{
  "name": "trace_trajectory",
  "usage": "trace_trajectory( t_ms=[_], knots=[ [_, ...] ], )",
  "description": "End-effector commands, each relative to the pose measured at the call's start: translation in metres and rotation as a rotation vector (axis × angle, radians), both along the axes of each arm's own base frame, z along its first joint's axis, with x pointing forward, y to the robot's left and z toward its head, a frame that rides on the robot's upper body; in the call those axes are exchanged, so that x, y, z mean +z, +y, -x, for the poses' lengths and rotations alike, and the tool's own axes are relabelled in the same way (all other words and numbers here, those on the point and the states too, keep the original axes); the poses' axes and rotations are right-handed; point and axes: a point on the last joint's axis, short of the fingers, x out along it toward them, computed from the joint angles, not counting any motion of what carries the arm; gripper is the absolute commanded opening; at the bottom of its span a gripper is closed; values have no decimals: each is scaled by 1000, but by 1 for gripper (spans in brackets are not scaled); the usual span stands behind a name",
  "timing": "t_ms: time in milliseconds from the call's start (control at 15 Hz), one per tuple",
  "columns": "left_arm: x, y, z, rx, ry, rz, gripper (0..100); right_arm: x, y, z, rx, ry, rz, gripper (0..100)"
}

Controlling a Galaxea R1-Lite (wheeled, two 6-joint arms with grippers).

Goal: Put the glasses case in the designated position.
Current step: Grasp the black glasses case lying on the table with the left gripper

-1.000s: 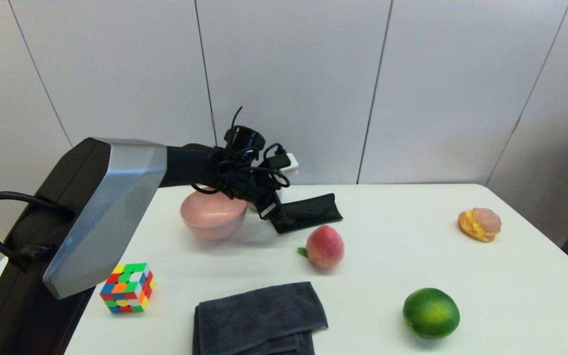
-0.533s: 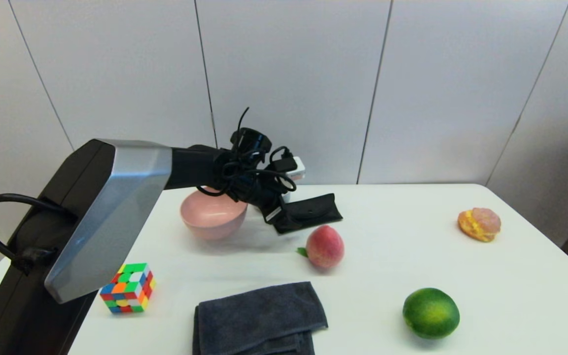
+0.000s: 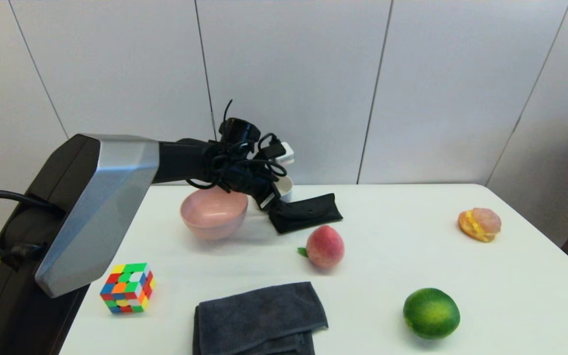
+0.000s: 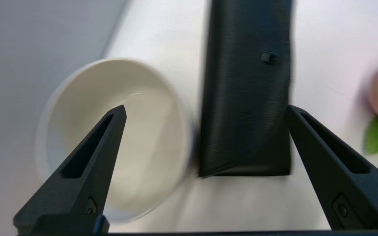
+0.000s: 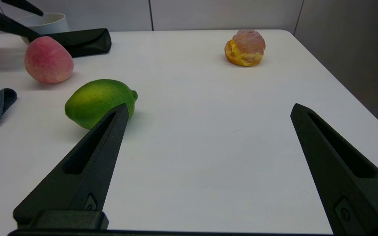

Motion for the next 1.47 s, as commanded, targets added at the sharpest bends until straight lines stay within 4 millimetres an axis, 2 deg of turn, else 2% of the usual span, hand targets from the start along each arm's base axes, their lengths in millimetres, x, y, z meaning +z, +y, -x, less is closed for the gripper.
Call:
trace_trajectory(
  t_ms=[67, 333, 1000, 1467],
  knots=[
    [21, -3, 2, 9, -74, 61, 100, 0, 0, 0, 0, 1, 2, 100],
    [21, -8, 4, 2, -77, 64, 100, 0, 0, 0, 0, 1, -1, 100],
    [-13, -43, 7, 44, -30, 42, 100, 0, 0, 0, 2, 1, -1, 100],
    [-35, -48, 5, 33, 3, 15, 100, 0, 0, 0, 0, 1, -1, 100]
  ],
)
